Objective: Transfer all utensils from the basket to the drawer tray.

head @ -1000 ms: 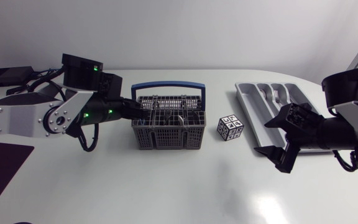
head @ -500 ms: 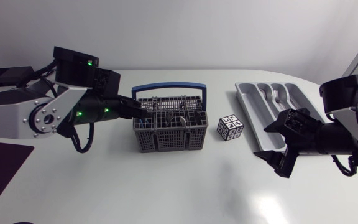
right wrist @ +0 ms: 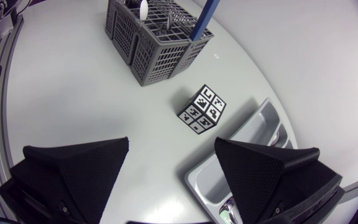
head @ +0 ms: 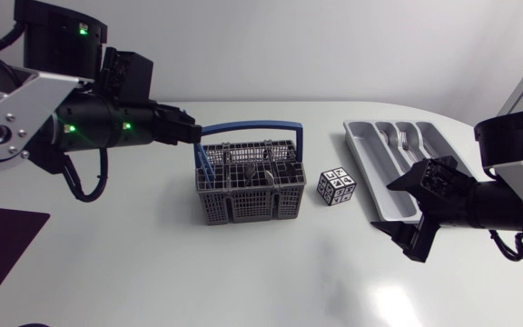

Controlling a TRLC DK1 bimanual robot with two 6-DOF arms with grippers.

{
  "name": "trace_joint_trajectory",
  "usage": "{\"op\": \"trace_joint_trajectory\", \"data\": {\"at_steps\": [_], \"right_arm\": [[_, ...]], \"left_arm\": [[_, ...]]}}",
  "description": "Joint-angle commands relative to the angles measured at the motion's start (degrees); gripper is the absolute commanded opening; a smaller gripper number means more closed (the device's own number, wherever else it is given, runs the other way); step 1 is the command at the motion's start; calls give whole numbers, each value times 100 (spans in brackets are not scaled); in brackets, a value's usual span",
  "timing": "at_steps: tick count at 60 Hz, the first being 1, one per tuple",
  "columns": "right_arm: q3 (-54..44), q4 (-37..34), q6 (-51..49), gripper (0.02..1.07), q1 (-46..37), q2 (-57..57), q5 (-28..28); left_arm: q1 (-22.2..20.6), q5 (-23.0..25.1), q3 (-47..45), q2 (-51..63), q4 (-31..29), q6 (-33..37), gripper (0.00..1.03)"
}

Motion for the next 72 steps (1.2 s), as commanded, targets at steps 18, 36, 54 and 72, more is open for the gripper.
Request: {"op": "trace_joint_trajectory", "data": {"at_steps": [18, 36, 54, 72], "right_arm": [[92, -209, 351, 102, 223, -352, -35], [672, -551, 1072, 101, 908, -712, -123], [1437, -657, 2338, 98, 2042, -228, -572], [1964, -604, 2918, 96, 2613, 905, -1301]], "left_arm": [[-113, -20, 884, -632, -675, 15, 4], [-386, 420, 1078, -799, -1229, -495, 4], [-316, 2011, 753, -157, -1238, -1048, 4], [-298, 2784, 647, 230, -1009, -1251, 4]]}}
